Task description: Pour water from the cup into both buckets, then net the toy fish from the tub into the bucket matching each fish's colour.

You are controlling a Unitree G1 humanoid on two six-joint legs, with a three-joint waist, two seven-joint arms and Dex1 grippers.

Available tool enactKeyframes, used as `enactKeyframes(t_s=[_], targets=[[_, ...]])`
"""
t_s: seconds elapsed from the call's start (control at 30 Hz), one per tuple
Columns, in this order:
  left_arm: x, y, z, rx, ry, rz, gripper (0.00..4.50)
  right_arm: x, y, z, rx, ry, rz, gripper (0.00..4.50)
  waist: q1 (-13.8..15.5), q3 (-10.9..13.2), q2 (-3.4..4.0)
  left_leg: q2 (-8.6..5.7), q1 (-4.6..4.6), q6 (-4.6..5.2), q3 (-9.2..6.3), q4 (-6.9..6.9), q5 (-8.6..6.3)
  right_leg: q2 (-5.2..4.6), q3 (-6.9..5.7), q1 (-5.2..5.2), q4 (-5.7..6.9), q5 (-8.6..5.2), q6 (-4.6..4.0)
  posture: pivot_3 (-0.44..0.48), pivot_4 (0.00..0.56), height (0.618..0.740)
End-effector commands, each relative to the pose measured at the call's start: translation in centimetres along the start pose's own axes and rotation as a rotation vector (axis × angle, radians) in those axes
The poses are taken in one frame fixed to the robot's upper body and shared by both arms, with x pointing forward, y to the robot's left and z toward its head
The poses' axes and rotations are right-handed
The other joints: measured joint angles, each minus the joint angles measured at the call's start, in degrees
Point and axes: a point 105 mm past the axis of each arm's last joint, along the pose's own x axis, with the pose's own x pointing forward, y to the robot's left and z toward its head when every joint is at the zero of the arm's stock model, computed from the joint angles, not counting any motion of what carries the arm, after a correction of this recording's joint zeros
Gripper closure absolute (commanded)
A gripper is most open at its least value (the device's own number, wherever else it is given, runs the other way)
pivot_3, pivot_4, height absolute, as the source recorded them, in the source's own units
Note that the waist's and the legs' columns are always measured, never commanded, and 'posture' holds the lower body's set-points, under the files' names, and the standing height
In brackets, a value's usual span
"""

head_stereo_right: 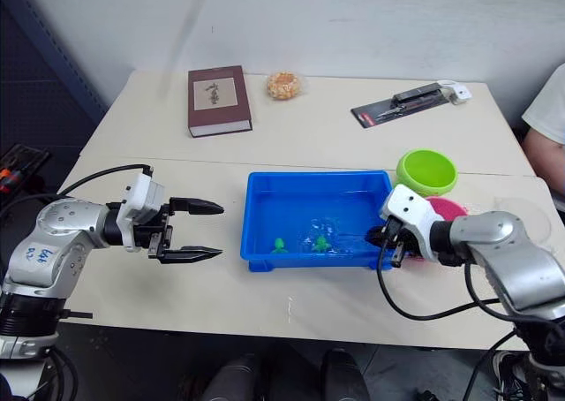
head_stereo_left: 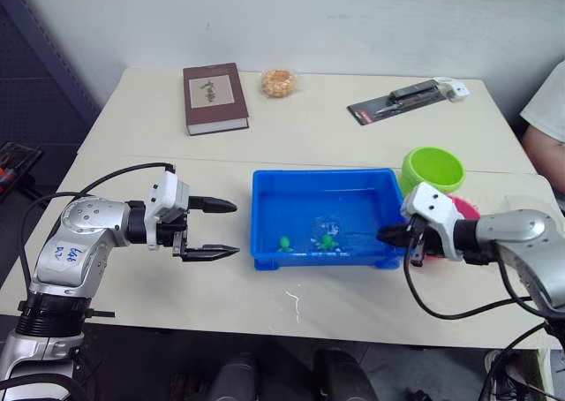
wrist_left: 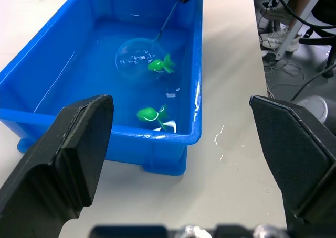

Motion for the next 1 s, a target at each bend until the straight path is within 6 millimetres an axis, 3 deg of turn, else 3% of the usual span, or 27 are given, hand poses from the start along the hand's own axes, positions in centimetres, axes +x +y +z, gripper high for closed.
enactKeyframes(t_s=[0.03,0.3,0.6,0.8,1.0], targets=[[-0.2,0.3,1.3,0.044,-0.038,0.014,0.06,-1.8,-0.7,1.5,0.092,-0.1,-0.009,4.5,0.0,0.0,0.0,0.0,0.0,0.0,0.0,0.0,0.0,-0.01,-0.01,0.0,0.0,0.0,0.0,0.0,0.15,0.738],[0.8,1.0,3.3,0.058,-0.144,0.019,0.06,-5.2,-1.5,0.7,0.257,-0.193,-0.091,4.5,0.2,0.0,0.0,-0.03,-0.04,0.01,-0.01,-0.01,0.0,0.09,-0.04,0.01,0.0,0.0,0.0,0.0,0.15,0.738],[2.6,2.2,5.4,0.052,-0.279,0.036,0.06,-8.2,-1.9,0.3,0.269,-0.239,-0.252,4.5,0.0,0.0,0.0,-0.03,0.0,0.01,0.05,0.0,0.0,0.23,0.02,0.01,0.06,0.01,0.01,0.0,0.15,0.738],[4.1,2.8,6.0,0.051,-0.32,0.021,0.06,-11.9,-5.1,0.5,0.227,-0.296,-0.513,4.5,0.2,0.0,0.0,-0.04,0.01,0.01,0.05,0.01,0.0,0.24,0.02,0.02,0.08,0.01,0.01,0.0,0.15,0.738],[5.5,3.2,6.4,0.059,-0.356,0.02,0.06,-12.9,-8.1,-1.1,0.111,-0.249,-0.75,4.5,0.1,0.0,0.0,-0.07,0.01,0.01,0.07,-0.01,0.0,0.25,0.03,-0.02,0.08,0.01,0.01,0.0,0.15,0.738]])
